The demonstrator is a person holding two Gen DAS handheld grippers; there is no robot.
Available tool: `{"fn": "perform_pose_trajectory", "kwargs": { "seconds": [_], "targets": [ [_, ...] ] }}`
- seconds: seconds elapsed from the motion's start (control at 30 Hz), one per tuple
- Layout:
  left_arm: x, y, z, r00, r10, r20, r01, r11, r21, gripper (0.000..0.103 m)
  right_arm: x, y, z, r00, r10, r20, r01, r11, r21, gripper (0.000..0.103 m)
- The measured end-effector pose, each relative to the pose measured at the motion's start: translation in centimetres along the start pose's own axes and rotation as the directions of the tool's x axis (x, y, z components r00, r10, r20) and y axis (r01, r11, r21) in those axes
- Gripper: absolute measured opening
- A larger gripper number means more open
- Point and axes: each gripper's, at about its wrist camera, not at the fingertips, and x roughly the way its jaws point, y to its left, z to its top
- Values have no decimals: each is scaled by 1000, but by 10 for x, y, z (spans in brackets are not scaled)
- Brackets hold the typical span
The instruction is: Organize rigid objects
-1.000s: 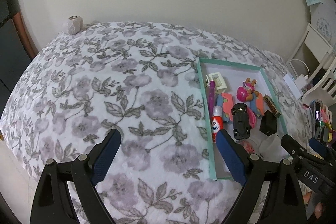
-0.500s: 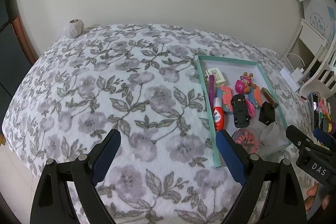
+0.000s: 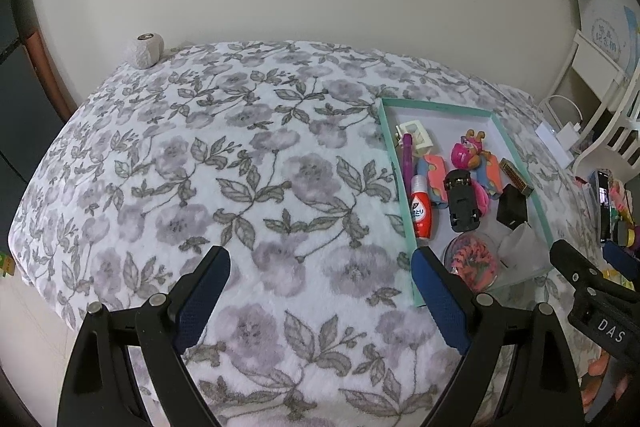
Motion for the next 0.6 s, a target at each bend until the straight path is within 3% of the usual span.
{"fn": "perform_pose_trajectory", "kwargs": {
  "seconds": [0.6],
  "targets": [
    [-3,1,-2,1000,15,4,-15,1000,4,92,-5,2,-4,1000,1,1,-1,1000,-10,103]
  ]
}}
